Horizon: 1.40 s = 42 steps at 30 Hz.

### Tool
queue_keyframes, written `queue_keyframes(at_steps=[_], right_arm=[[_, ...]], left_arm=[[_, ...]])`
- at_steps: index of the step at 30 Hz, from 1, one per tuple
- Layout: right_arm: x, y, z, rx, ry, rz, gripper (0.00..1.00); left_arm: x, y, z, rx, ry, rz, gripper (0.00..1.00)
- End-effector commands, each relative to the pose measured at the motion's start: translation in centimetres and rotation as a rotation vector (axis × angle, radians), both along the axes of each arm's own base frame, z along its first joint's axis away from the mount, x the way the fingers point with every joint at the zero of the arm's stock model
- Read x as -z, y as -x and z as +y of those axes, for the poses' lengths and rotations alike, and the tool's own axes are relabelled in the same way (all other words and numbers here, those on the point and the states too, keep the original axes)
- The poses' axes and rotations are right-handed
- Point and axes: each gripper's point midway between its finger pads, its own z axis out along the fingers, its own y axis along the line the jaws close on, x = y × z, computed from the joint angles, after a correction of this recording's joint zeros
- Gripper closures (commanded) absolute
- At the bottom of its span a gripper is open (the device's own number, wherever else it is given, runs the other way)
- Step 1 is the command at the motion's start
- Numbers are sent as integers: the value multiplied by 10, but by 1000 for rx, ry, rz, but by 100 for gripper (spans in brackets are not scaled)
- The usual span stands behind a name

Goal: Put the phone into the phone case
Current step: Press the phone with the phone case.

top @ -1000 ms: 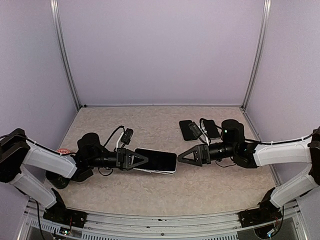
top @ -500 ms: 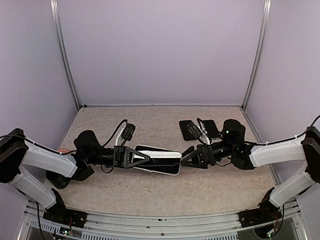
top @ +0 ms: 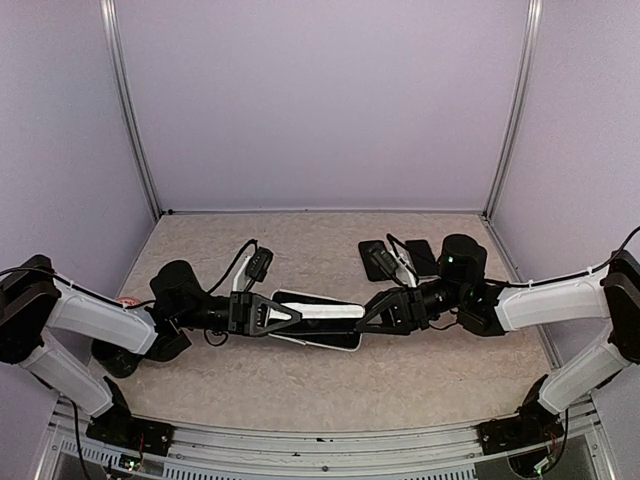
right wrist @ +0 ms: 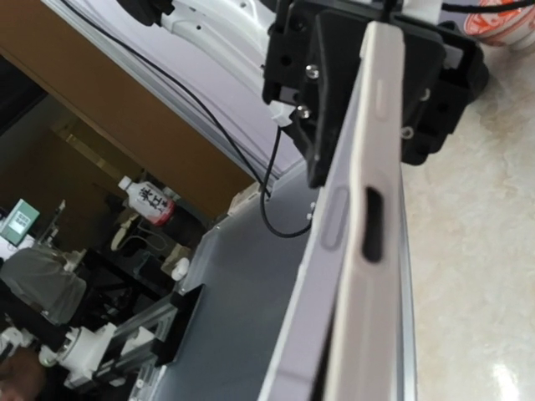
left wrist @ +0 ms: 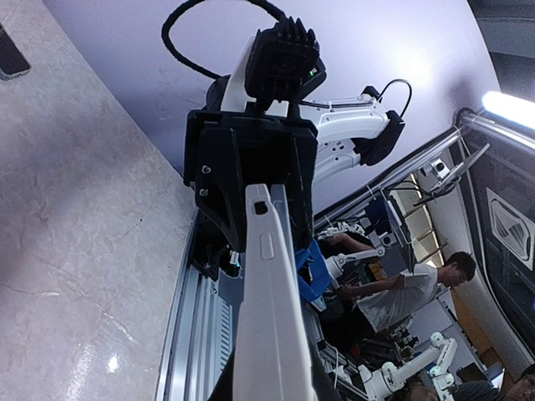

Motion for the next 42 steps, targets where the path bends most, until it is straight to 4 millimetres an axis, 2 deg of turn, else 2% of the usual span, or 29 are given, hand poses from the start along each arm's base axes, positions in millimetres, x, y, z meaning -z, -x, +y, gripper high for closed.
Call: queue_keyframes(at_steps=[1, 9, 11, 16, 20, 24, 29, 34, 42], right_arm=[[-12, 8, 4, -41, -18, -24, 67], [-11, 9, 9, -54, 0, -10, 95], [-11, 7, 10, -48, 6, -8, 99], [-13, 1, 12, -5, 38, -13, 100], [-14, -7, 14, 47, 81, -17, 100], [-11, -15, 14, 100, 131, -23, 100], [-6, -26, 13, 174, 176, -21, 100], [-6, -37, 13, 243, 196, -11, 100], [-15, -44, 13, 291, 204, -6, 100]], left_arm=[[-28, 2, -2, 9, 85, -82, 100], [-22, 1, -4, 4, 69, -78, 100], [-21, 0, -4, -1, 62, -76, 95], [-17, -2, -4, -14, 44, -72, 81], [-14, -3, -3, -22, 33, -71, 66], [-13, -3, -4, -22, 30, -71, 59], [-13, -3, -4, -21, 29, -69, 66], [-10, -3, -4, -23, 19, -66, 68], [0, -7, -6, -41, -19, -63, 98]])
